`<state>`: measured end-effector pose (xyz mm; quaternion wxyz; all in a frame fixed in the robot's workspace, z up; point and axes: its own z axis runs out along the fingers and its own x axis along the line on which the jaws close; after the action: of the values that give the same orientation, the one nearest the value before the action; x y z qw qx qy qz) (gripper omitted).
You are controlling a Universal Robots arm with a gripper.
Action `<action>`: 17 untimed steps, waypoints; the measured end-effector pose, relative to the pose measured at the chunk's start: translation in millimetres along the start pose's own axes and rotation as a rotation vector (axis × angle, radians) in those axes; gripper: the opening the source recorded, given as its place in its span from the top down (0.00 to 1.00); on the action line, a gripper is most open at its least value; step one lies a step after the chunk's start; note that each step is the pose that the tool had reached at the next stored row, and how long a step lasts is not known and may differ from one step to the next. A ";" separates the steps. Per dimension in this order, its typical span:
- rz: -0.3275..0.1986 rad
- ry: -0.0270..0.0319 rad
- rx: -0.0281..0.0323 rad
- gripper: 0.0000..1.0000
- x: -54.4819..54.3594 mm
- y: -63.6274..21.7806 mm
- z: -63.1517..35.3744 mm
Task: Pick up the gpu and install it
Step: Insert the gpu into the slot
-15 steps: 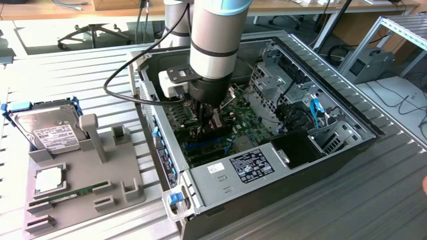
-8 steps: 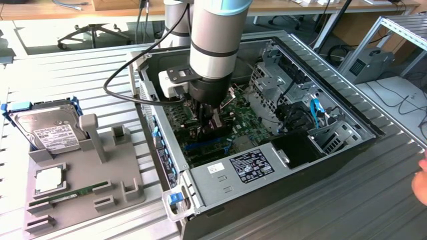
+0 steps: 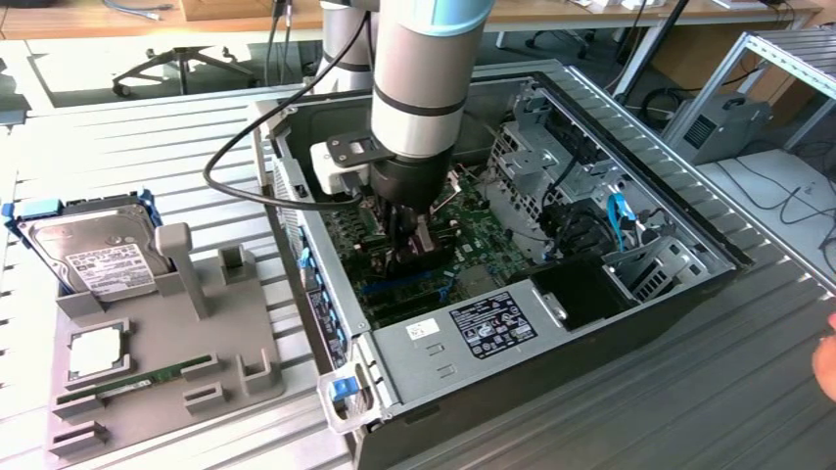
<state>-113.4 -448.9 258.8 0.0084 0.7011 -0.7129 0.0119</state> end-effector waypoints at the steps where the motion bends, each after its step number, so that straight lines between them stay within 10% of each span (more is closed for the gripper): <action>1: 0.000 0.0000 0.0000 0.74 0.0 0.0 0.2; 17: 0.000 -0.0002 0.0001 0.74 -0.2 0.0 4.4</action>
<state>-113.4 -448.9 254.5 0.0082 0.7011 -0.7129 0.0119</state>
